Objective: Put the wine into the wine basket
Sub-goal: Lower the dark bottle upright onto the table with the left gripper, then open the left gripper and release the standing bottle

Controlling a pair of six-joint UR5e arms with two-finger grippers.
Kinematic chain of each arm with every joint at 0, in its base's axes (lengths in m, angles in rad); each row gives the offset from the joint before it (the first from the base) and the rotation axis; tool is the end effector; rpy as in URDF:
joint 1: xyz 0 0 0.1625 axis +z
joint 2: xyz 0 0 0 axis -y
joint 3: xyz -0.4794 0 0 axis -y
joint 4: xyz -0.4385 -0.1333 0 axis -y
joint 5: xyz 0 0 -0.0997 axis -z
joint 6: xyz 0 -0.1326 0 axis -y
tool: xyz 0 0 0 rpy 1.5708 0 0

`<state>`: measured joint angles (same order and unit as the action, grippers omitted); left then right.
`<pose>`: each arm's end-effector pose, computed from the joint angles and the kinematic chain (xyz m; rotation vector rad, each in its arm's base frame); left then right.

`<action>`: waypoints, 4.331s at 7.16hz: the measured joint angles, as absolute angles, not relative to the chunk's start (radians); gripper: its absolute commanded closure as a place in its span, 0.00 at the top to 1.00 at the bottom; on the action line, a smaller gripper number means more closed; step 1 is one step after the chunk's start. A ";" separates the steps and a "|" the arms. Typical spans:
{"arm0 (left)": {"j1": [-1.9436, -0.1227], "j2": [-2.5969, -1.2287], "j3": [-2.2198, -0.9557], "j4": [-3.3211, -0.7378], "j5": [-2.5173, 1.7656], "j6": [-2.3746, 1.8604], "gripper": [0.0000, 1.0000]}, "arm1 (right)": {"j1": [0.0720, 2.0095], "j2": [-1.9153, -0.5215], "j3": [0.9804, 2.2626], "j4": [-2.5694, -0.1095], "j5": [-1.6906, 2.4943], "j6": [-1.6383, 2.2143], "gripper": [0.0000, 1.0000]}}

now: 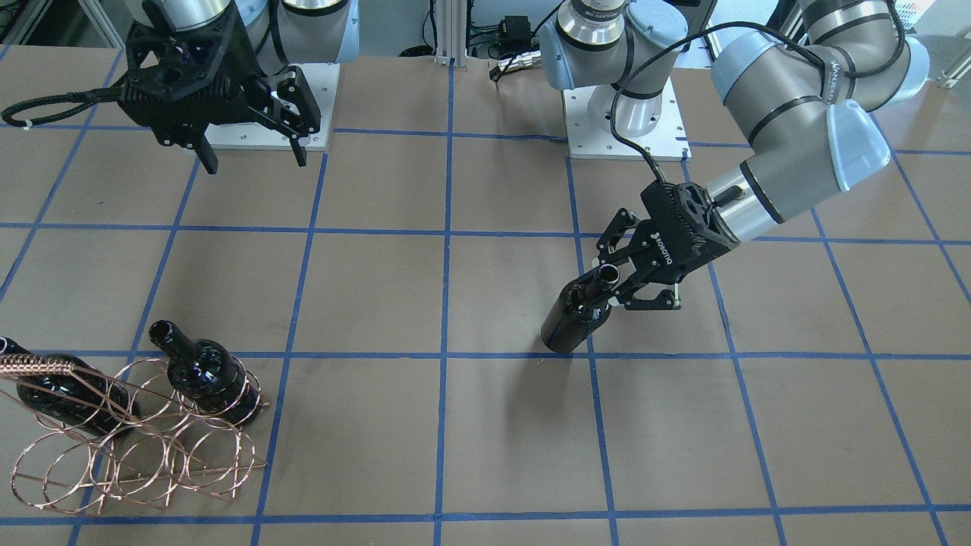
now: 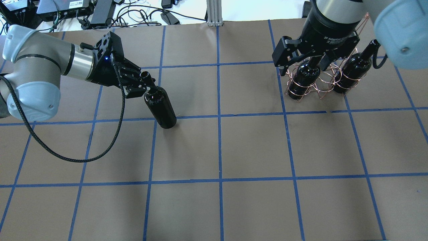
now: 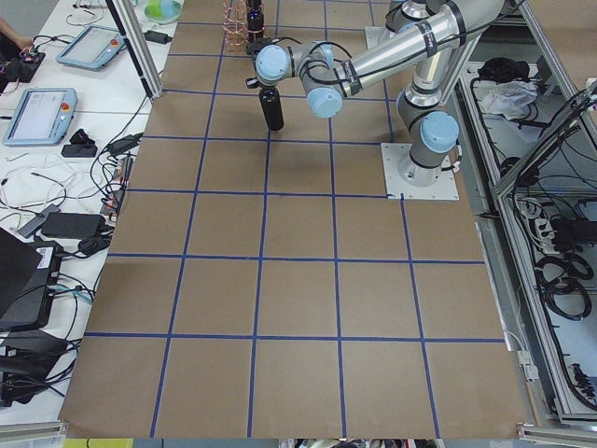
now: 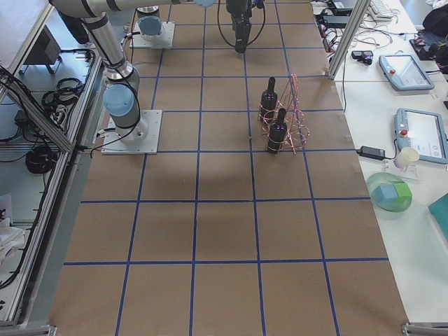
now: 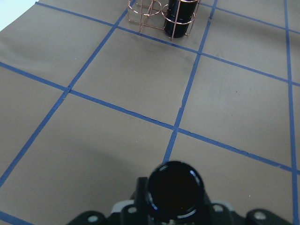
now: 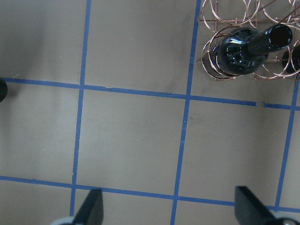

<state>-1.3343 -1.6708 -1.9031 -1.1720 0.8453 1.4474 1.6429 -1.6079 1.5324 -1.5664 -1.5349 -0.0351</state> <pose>-0.0881 -0.5791 0.3533 -1.4367 -2.1041 0.6929 0.1758 -0.5170 0.5495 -0.1682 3.0979 -0.1093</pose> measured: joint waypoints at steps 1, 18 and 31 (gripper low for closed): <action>-1.335 -1.674 -1.904 -1.172 0.848 1.447 0.00 | 1.643 -1.608 1.532 -1.566 -1.536 -0.035 1.00; -1.330 -1.697 -1.881 -1.218 0.828 1.373 0.74 | 1.643 -1.609 1.547 -1.565 -1.542 -0.034 1.00; -1.337 -1.676 -1.788 -1.436 0.908 0.808 1.00 | 1.639 -1.617 1.546 -1.567 -1.552 -0.027 1.00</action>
